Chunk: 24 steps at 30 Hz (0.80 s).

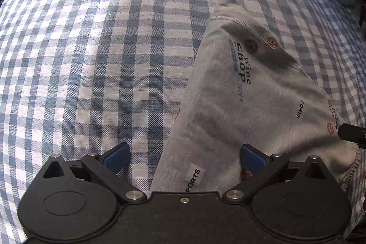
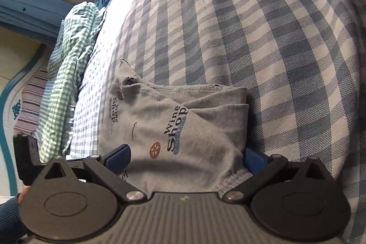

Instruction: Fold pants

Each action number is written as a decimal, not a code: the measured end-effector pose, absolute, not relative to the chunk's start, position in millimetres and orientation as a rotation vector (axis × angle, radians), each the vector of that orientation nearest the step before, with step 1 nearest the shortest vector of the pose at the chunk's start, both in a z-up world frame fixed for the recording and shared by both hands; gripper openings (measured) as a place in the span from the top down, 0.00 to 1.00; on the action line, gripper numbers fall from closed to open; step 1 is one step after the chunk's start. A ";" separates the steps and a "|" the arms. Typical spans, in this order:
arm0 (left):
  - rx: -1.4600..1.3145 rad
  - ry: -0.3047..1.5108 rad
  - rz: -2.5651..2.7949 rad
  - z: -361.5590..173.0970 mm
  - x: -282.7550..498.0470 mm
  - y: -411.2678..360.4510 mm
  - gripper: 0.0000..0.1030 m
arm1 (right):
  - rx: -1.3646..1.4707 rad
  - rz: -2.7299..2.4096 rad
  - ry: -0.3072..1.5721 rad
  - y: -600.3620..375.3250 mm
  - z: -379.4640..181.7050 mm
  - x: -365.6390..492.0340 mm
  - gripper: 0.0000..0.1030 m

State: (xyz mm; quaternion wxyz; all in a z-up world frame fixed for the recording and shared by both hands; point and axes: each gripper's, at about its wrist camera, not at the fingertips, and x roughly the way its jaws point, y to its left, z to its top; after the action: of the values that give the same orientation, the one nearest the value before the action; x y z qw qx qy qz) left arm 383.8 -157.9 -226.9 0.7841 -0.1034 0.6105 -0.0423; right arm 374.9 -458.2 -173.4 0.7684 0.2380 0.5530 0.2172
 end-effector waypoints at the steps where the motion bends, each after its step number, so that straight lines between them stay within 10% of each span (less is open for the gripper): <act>1: -0.221 1.320 -0.082 -227.8 382.2 -160.3 0.01 | 0.498 0.459 1.197 -455.5 -171.8 373.2 0.02; 9: -0.230 1.327 -0.052 -221.0 384.5 -159.3 0.17 | 0.301 0.335 1.187 -441.5 -162.3 357.1 0.41; 24: -0.249 1.311 -0.071 -209.5 380.9 -175.5 0.64 | 0.195 0.271 1.140 -425.5 -147.0 343.1 0.56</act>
State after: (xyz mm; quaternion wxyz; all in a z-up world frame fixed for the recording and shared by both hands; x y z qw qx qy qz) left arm 380.9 -175.5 -209.5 0.7850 -0.1152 0.6078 -0.0329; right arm 343.1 -425.5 -147.0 0.8288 0.0920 0.5369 0.1279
